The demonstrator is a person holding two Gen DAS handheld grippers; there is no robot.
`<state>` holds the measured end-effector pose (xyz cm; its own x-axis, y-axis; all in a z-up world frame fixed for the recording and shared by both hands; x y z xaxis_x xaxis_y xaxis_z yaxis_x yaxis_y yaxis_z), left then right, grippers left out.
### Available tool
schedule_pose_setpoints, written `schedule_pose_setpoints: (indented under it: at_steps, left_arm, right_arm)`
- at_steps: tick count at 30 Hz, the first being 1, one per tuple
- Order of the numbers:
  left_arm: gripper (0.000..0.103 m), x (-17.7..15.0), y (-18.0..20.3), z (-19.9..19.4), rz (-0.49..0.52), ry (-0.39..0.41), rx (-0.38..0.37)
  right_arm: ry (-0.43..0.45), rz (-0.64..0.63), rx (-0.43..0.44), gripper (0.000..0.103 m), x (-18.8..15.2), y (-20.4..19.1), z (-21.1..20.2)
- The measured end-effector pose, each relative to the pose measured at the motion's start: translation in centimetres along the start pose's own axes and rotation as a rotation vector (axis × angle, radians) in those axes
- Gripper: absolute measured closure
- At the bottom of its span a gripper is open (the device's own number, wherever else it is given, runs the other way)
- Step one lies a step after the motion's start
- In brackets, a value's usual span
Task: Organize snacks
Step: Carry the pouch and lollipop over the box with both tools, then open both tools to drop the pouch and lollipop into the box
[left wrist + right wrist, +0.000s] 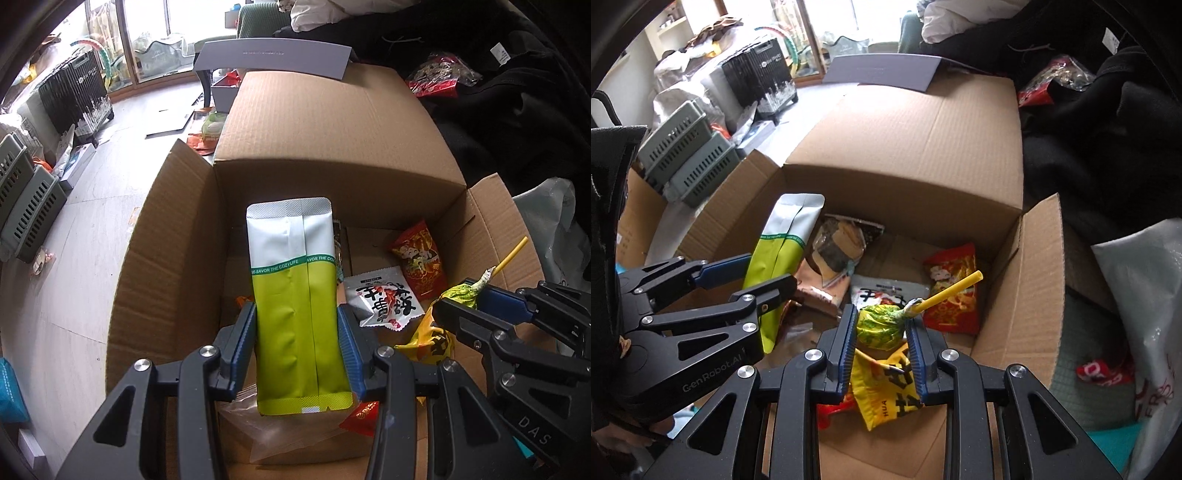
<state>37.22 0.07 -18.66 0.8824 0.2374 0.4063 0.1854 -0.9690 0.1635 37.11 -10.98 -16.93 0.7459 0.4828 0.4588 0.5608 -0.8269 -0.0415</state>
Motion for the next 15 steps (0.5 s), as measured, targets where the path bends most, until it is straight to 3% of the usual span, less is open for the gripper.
schedule_pose_setpoints:
  at_steps: [15]
  left_arm:
    - [0.06,-1.7,0.1,0.6,0.025,-0.071,0.021]
  right_arm:
    - [-0.175,0.0,-0.042,0.076,-2.1,-0.3,2.8]
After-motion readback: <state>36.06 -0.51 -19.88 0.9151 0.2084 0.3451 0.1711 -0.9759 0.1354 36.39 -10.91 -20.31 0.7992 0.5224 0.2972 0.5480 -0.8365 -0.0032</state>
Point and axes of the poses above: each gripper's, at about its wrist camera, not at the fingertips, and z roughly the way its jaws point, y to its right, x to its top, the point moved 7 cm from there along z, roughly the way its jaws point, and after that the axes turned 12 degrees about -z, right-handed, at the moved point
